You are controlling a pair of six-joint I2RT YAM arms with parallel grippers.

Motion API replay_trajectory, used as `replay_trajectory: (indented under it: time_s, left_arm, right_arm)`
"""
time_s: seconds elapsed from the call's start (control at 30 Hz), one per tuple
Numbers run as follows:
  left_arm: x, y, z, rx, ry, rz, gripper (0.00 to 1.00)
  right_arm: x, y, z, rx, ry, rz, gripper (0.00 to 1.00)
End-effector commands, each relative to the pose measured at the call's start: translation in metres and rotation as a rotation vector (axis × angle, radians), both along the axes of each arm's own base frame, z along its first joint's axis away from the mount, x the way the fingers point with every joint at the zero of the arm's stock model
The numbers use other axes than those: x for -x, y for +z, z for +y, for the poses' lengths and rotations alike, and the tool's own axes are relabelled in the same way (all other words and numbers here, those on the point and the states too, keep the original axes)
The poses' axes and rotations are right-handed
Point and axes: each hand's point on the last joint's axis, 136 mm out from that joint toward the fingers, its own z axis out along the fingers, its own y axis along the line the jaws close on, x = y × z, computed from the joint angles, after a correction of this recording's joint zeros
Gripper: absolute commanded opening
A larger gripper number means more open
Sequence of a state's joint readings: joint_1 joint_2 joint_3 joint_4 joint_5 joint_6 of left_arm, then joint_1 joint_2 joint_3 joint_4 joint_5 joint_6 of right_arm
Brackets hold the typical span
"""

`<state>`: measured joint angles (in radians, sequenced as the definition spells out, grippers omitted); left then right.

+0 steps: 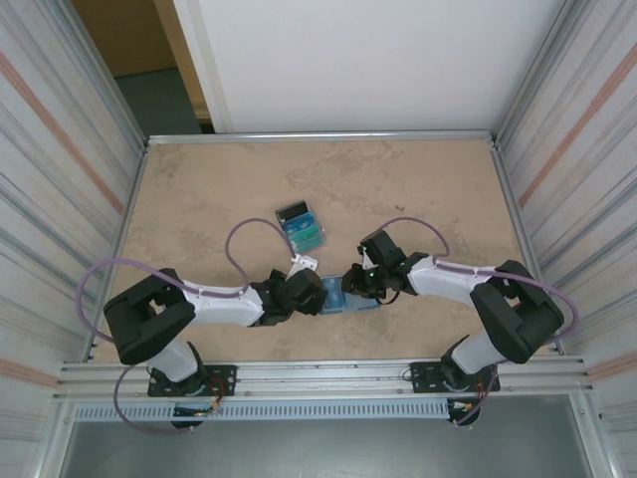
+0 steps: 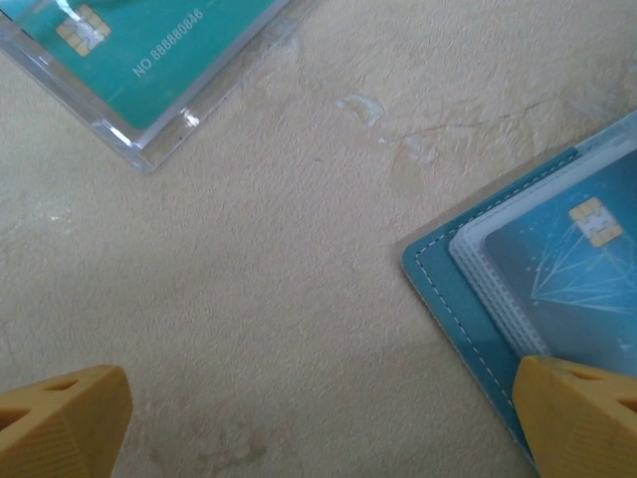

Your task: Take the credit cards out of the card holder

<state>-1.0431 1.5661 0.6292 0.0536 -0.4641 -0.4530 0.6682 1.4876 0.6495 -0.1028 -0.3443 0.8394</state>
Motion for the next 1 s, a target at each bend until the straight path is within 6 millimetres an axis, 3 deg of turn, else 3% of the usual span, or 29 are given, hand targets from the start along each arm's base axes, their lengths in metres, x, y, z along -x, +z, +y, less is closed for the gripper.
replay_trajectory:
  time_s: [0.0, 0.33, 0.97]
  left_arm:
    - [0.001, -0.001, -0.003, -0.018, 0.004, 0.015, 0.99]
    - [0.005, -0.007, 0.004, -0.067, 0.007, 0.045, 0.99]
    - [0.007, -0.011, 0.0, -0.097, -0.005, 0.076, 0.99]
  right_arm:
    - [0.005, -0.006, 0.001, -0.008, -0.01, 0.036, 0.22]
    - [0.006, -0.012, -0.001, -0.042, -0.037, 0.059, 0.21]
    - [0.006, 0.013, 0.006, -0.15, -0.02, 0.019, 0.12]
